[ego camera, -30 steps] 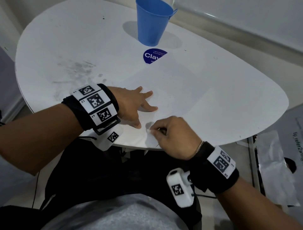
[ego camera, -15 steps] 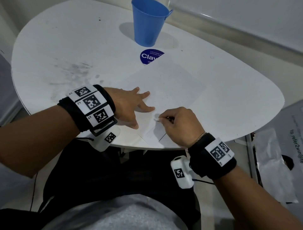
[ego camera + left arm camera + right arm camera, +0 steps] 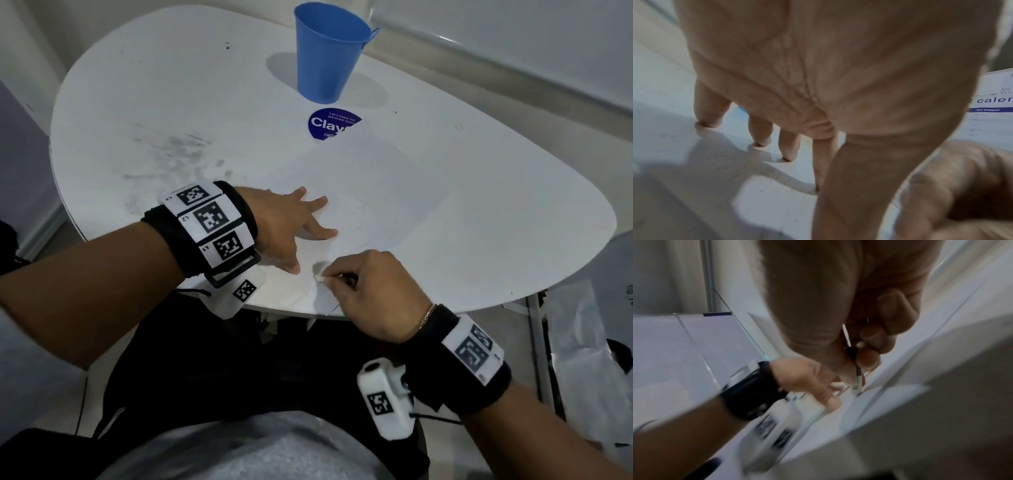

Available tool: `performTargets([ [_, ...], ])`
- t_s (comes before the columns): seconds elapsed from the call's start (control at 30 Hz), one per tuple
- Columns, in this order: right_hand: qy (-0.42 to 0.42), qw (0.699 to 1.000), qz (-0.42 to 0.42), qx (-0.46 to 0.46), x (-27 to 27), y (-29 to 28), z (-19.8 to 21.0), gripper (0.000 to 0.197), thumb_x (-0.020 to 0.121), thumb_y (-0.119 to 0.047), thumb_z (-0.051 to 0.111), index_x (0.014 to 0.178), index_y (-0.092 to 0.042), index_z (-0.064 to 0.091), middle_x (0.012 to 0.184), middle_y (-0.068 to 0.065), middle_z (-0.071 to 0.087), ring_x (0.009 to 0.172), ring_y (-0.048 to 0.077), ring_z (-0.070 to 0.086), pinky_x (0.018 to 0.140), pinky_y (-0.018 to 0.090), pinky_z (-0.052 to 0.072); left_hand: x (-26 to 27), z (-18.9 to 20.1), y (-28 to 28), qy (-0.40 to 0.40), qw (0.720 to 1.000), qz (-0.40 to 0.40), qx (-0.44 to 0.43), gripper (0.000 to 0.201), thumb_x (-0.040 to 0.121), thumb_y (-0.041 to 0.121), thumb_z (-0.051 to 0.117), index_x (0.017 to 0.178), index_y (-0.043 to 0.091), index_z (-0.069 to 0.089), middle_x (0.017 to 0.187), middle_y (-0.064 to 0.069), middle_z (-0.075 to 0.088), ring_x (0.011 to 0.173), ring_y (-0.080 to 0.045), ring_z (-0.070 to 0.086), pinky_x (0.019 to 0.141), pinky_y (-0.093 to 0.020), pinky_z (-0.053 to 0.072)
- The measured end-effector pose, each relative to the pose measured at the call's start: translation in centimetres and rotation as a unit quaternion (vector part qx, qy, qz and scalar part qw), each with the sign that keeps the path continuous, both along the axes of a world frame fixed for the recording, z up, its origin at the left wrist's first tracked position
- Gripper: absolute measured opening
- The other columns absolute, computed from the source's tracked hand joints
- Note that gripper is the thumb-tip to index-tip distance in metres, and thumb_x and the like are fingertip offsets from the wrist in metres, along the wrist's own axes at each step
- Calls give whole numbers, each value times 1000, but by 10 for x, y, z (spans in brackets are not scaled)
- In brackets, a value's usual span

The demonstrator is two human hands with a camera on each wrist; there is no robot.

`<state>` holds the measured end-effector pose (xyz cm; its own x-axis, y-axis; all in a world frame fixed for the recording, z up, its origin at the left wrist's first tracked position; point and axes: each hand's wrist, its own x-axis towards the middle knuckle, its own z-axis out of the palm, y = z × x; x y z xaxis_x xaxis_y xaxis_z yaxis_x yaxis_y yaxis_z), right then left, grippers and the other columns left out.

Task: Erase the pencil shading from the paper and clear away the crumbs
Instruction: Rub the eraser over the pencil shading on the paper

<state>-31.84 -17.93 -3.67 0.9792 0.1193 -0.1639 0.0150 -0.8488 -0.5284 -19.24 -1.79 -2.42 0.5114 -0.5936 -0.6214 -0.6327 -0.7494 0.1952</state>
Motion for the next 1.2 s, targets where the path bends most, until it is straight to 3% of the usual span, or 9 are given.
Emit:
performTargets([
  [0.17,-60,993,-100,-28,22,-26,-5,14,90,-23,64,89,-23,78,81,-4,75,77,21,67,74,30,52,-1,0,0,-7,1000,3,4,84,94,39,66,154,58,9,163,18,-24,151,-11,-24,125,-54,6],
  [0.3,-31,999,-3,-6,0,2,-3,14,91,-26,64,91,-24,77,74,-7,71,65,14,61,67,26,49,0,-1,1,-3,1000,3,0,86,93,39,68,153,58,10,163,20,-23,150,-9,-24,125,-54,7],
  [0.37,-24,999,-30,-10,11,-11,-3,13,91,-26,65,90,-25,78,74,-8,71,65,11,60,68,23,47,-1,-1,1,-3,1000,5,-3,86,92,39,68,153,58,11,163,20,-23,151,-9,-24,125,-54,6],
  [0.47,-63,990,-125,-28,29,-38,-6,13,89,-24,65,85,-23,77,77,-6,73,75,17,66,72,28,51,-1,-1,0,2,1000,6,-5,85,93,39,67,154,57,11,164,19,-23,151,-10,-24,125,-55,4],
  [0.63,-36,998,-43,-23,8,-11,-4,13,89,-22,64,88,-21,77,76,-5,73,72,18,66,72,29,52,1,-3,1,4,1000,2,-5,87,92,39,69,153,58,11,163,20,-23,150,-9,-25,125,-54,5],
  [0.8,-62,986,-152,-38,30,-42,-6,14,88,-24,64,87,-23,77,84,-5,75,82,20,68,78,31,54,-1,-2,0,-2,1000,0,-3,85,93,40,67,153,58,10,164,19,-23,151,-10,-23,125,-53,5],
  [0.93,-39,996,-65,-41,11,-14,-5,14,88,-22,63,87,-21,77,77,-2,74,76,23,67,73,33,54,-1,-2,1,-2,1000,3,-6,86,92,40,69,153,59,12,164,20,-22,151,-9,-23,125,-53,8],
  [1.1,-55,983,-169,-47,29,-42,-2,15,88,-22,62,86,-23,77,83,-2,75,82,23,67,79,36,55,-1,-2,0,-1,1000,1,0,84,93,42,66,153,58,9,163,19,-24,151,-10,-24,125,-54,6],
  [1.2,-41,993,-102,-52,17,-22,-3,15,88,-22,62,87,-21,76,79,-1,74,78,24,66,74,34,54,0,-2,0,-1,1000,-6,4,85,94,42,66,153,58,8,163,19,-24,151,-11,-24,125,-54,6],
])
